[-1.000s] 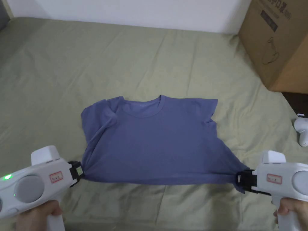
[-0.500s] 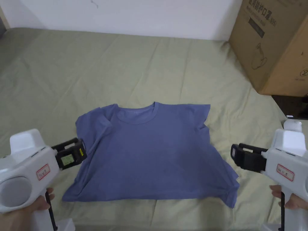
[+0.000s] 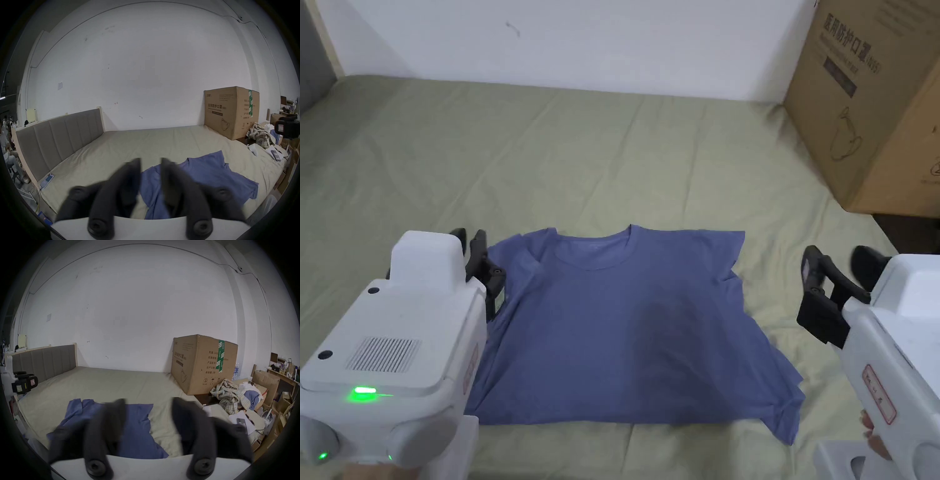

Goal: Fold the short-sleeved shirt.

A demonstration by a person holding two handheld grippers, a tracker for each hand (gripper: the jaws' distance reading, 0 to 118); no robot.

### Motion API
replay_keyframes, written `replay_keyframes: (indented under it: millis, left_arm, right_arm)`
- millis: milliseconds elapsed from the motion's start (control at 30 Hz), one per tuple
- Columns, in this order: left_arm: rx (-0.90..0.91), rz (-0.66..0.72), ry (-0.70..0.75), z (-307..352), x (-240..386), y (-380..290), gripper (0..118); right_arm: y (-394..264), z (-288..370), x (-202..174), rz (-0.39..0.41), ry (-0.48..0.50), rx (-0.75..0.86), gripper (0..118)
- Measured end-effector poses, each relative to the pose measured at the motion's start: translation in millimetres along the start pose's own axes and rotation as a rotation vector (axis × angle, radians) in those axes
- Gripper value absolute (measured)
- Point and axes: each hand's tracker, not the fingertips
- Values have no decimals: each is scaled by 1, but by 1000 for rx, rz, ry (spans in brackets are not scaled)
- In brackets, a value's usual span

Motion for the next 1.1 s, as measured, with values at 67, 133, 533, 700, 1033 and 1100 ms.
replay_keyframes:
  millis: [67, 133, 533, 700, 1033, 1100]
  left_arm:
    - [-7, -28, -11, 0, 3, -1, 0]
    - [-19, -44, -14, -1, 5, -3, 0]
    - [-50, 30, -78, -20, 12, 7, 0]
    - [-87, 24, -188, -65, 32, 34, 0]
    - [-322, -16, -460, -224, 129, 87, 118]
    - [-361, -45, -534, -256, 154, 88, 118]
  right_arm:
    - [-3, 0, 0, -32, 17, -9, 4]
    - [-7, -3, 1, -32, 11, -13, 0]
    - [-2, -5, -3, -34, 14, -24, 0]
    - [-1, -9, 0, -33, 14, -30, 0]
    - [-10, -28, 25, -67, 0, -90, 0]
    - [-13, -34, 32, -74, -12, -106, 0]
